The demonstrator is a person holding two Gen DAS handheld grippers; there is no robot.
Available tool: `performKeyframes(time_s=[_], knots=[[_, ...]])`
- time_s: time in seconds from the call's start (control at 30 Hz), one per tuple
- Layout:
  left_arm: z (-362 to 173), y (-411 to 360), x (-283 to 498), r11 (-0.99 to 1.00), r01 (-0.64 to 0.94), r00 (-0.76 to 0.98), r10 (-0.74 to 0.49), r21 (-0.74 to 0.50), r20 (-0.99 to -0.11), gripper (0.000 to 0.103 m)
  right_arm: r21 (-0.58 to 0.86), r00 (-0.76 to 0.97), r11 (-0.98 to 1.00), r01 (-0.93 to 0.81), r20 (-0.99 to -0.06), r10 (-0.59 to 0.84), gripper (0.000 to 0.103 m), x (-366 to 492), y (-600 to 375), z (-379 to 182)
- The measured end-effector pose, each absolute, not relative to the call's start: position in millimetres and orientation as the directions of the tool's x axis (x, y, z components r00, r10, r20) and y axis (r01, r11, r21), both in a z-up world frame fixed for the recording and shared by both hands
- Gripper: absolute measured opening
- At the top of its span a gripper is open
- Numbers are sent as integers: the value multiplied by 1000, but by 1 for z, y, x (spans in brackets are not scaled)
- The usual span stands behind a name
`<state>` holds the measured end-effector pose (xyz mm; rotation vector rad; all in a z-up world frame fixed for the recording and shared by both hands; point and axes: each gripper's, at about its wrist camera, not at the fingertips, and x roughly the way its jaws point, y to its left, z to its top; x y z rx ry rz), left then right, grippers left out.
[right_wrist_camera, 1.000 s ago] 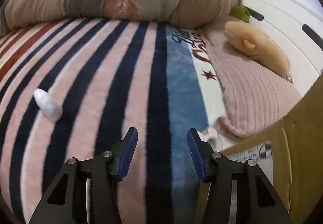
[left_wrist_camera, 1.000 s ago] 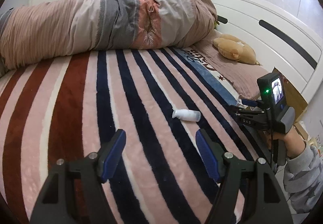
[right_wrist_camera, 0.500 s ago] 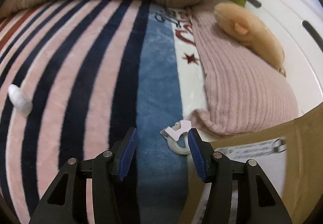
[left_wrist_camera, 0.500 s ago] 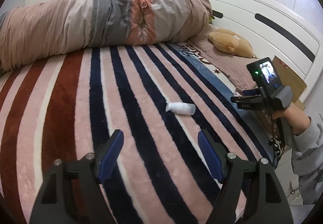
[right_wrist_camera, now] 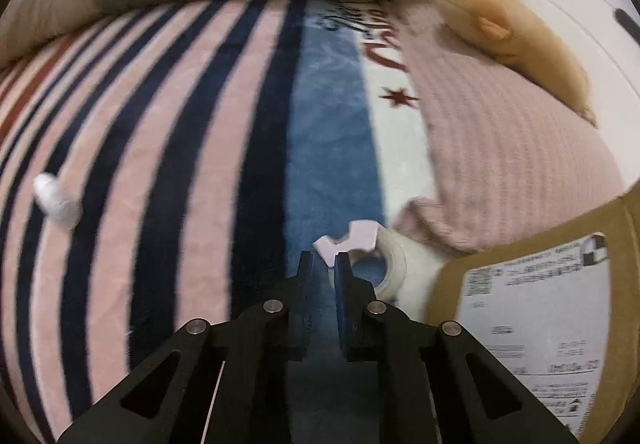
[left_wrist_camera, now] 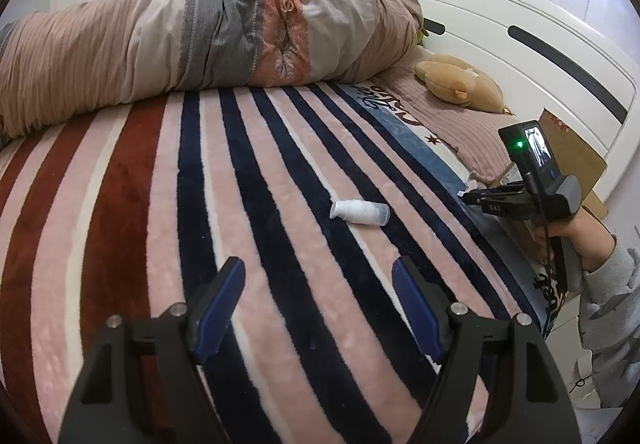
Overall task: Organize rigid objects
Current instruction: 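Lower the right gripper onto the white tape roll and close it, then grasp the white pump bottle with the left gripper while the right gripper holds the tape roll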
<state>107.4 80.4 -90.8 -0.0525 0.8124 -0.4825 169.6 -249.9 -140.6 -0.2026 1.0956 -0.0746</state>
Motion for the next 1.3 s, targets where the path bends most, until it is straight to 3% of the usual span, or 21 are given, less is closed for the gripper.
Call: performKeyframes(time_s=[0.1,0.17,0.23,0.3,0.5,0.67,0.73,0.8,0.9,1.3], knots=[[-92,82,107,893,389,588,-429,-226,-686,73,-165,450,982,-89,-887,-108,4,168,-242,-143],[-92,83,107,895,383,589,-427,-228,-686,73,-212,450,975,-66,-879,-161,4,170,-241,-146],[-93,84,107,897,379,590,-423,-227,-688,73,-266,451,964,-21,-863,-228,9,172,-243,-147],[-94,84,108,899,376,589,-419,-225,-691,73,-272,458,962,-1,-855,-241,21,171,-246,-144],[-96,80,108,896,386,583,-422,-221,-695,73,-314,423,949,-25,-864,-275,27,171,-249,-147],[-96,81,109,898,383,582,-418,-218,-697,73,-320,398,947,-39,-874,-279,24,176,-250,-156],[-97,82,110,898,379,582,-418,-223,-697,73,-314,405,948,-46,-874,-269,8,174,-251,-156],[-97,83,110,897,378,580,-422,-229,-697,73,-320,416,945,-70,-870,-263,6,169,-249,-157],[-99,82,112,898,376,579,-419,-226,-700,73,-298,453,948,-107,-864,-221,6,163,-245,-155],[-113,38,143,899,390,527,-396,-201,-752,73,74,452,903,-423,-847,281,6,121,-199,-137]])
